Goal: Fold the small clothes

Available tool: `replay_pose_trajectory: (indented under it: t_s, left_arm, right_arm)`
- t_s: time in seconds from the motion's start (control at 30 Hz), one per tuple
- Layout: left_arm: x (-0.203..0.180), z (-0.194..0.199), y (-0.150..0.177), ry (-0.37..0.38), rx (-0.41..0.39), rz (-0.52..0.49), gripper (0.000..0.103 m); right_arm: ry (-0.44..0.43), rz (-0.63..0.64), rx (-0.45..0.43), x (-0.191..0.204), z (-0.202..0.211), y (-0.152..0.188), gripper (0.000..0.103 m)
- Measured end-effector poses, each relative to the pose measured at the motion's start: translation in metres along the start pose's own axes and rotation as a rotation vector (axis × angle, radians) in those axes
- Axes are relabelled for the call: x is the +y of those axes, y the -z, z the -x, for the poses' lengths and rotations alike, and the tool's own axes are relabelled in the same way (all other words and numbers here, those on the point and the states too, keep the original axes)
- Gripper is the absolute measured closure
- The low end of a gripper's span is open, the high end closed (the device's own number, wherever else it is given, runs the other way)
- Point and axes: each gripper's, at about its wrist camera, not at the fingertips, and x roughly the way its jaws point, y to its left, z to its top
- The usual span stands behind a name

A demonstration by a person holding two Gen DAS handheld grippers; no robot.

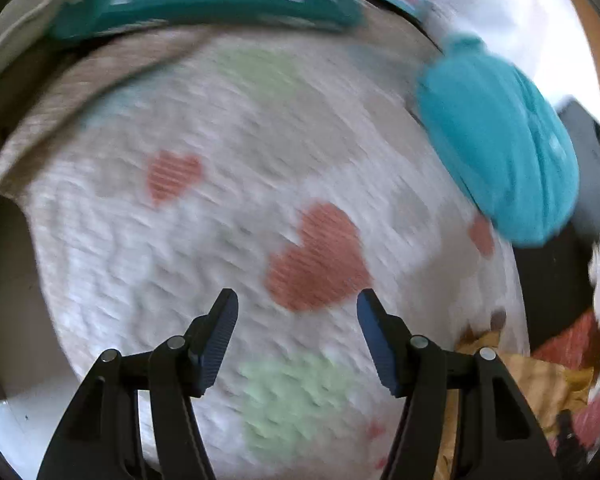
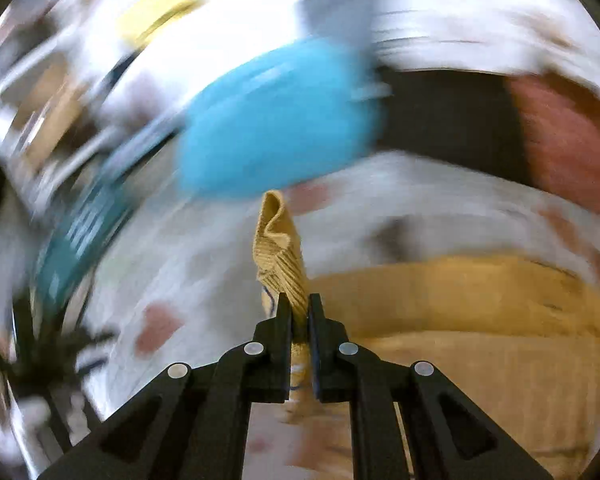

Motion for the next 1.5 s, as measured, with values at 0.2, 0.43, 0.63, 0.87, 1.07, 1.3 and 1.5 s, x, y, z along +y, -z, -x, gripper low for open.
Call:
replay_pose_trajectory:
  t_s: [0.2, 0.43, 0.63, 0.87, 1.07, 1.3, 1.5]
  left_arm:
    - [-0.072, -0.02, 0.041, 0.084, 0.103, -0.221, 0.042]
    - [-0.151, -0.039, 0.097, 0.162, 0.175, -0.484, 0.042]
    - [-0.203, -0.058, 0.129, 0.262, 0.243, -0.56, 0.04]
    - [-0.249, -0.075, 0.178, 0.019, 0.167, -0.839, 0.037]
    - [-0.226, -0.086, 0.157, 0.05, 0.261, -0.732, 0.036]
    - [-0.207, -0.079, 0.142, 0.13, 0.316, -0.656, 0.035]
    - [-0.168, -0.05, 0.138, 0.222, 0.359, -0.564, 0.035]
  right_arm:
    - [0.287, -0.297, -0.047, -0.188, 0.056, 0.014, 0.095]
    - [0.433, -0.476, 0.062, -0.297, 0.036, 0.071, 0.095]
    - [0.389, -0.523, 0.066, -0.334, 0.033, 0.085, 0.072]
    - [0.443, -0.463, -0.05, -0.326, 0.076, 0.079, 0.062]
    - [0.233, -0.393, -0.022, -0.287, 0.052, 0.065, 0.062]
    - [0.304, -0.472, 0.097, -0.32, 0.032, 0.101, 0.081]
    - [0.492, -0.57, 0.117, -0.348, 0.098, 0.155, 0.065]
